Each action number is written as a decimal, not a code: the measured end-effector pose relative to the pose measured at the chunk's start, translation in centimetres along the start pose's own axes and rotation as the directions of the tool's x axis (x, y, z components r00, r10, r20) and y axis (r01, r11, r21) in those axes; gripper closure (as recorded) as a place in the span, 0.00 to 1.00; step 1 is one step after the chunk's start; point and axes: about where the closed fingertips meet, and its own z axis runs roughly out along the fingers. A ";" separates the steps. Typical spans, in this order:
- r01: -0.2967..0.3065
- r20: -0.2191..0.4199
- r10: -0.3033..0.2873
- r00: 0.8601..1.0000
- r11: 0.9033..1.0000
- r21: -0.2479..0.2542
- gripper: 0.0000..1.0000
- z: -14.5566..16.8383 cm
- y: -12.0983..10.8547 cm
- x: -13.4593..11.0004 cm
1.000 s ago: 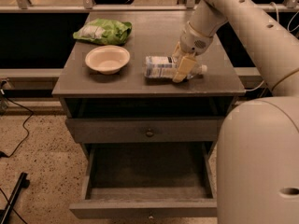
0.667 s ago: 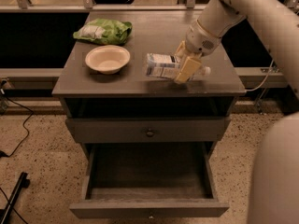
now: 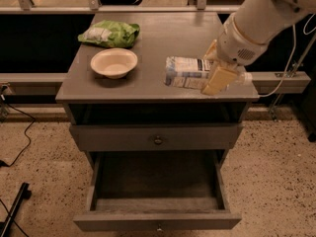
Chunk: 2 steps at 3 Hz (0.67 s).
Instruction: Place blue plastic bottle into middle drawer
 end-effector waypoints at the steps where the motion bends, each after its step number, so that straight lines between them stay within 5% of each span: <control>1: -0.037 -0.018 0.039 0.999 0.997 0.060 1.00 -0.7 1.4 2.1; 2: -0.042 -0.016 0.043 0.999 0.998 0.054 1.00 0.1 1.6 2.4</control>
Offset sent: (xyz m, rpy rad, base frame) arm -0.0159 -0.0183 -0.0014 -0.0063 -0.0471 -0.0552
